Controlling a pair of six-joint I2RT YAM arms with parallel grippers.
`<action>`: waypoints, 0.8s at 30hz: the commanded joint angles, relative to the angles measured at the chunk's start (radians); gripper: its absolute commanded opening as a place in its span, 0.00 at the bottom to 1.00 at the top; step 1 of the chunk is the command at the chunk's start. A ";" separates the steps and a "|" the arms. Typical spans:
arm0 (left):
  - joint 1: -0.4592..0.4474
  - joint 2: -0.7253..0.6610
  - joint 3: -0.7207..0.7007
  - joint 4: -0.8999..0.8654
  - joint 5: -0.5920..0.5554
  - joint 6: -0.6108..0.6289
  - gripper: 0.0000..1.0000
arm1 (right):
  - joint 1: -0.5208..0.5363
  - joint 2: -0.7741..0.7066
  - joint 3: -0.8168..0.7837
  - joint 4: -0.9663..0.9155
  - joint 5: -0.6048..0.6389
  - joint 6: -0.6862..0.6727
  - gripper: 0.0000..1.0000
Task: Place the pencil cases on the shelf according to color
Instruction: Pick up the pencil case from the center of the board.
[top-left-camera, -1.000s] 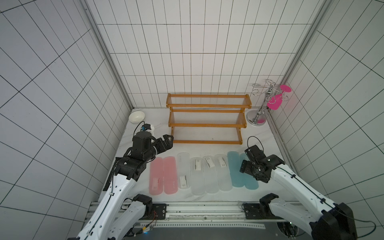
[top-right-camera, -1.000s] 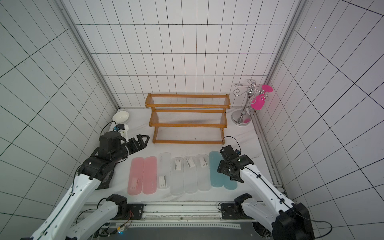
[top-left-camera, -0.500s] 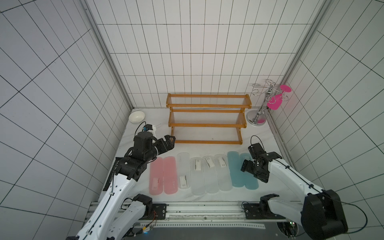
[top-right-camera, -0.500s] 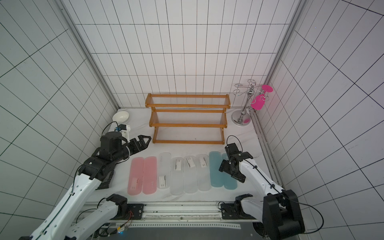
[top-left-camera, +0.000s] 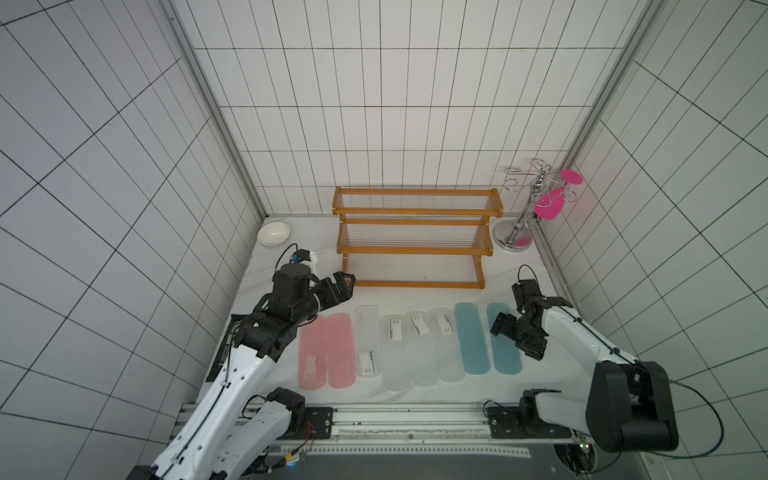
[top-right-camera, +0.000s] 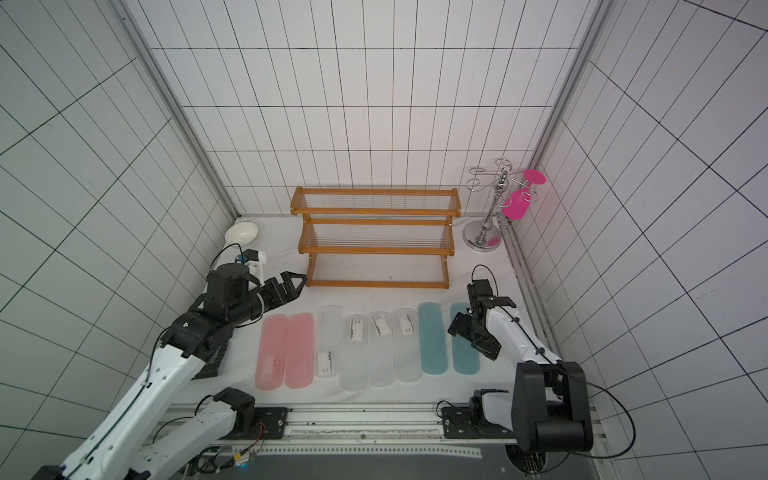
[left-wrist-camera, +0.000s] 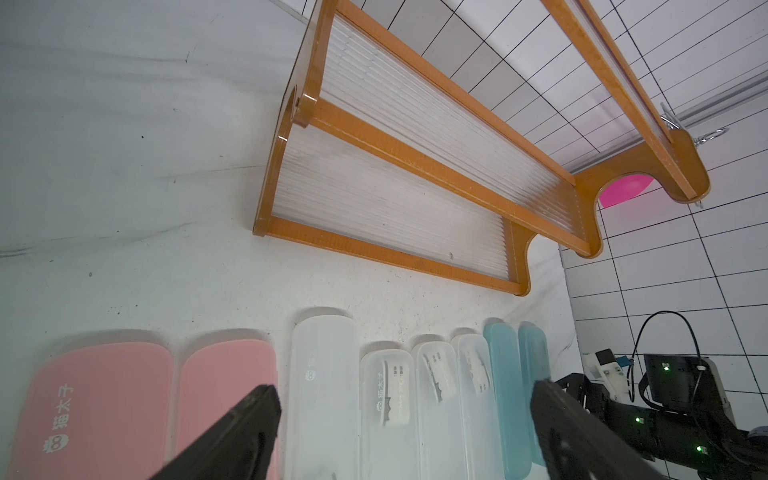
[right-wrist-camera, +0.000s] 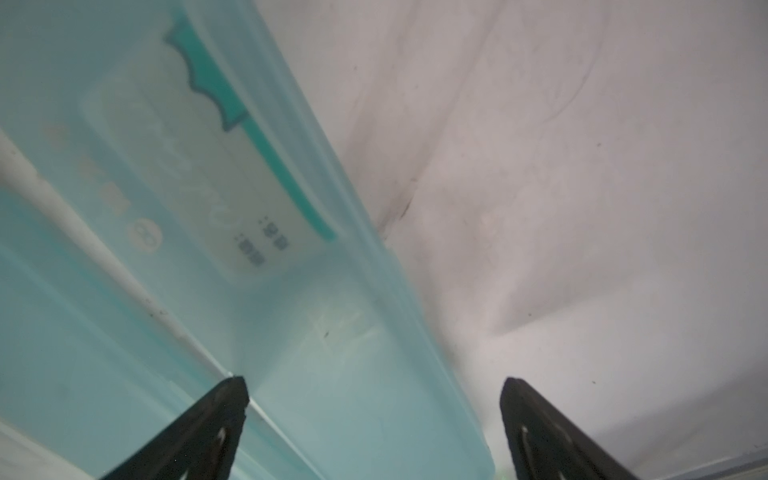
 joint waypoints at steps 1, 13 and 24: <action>-0.006 -0.002 -0.009 0.015 0.001 -0.007 0.98 | -0.026 -0.023 0.074 -0.025 -0.008 -0.049 0.99; -0.009 -0.035 -0.038 0.020 -0.006 -0.010 0.98 | 0.175 -0.105 0.045 -0.096 0.071 0.048 0.99; -0.009 -0.051 -0.038 0.007 0.018 -0.004 0.98 | 0.204 -0.052 0.006 -0.100 0.152 0.127 0.99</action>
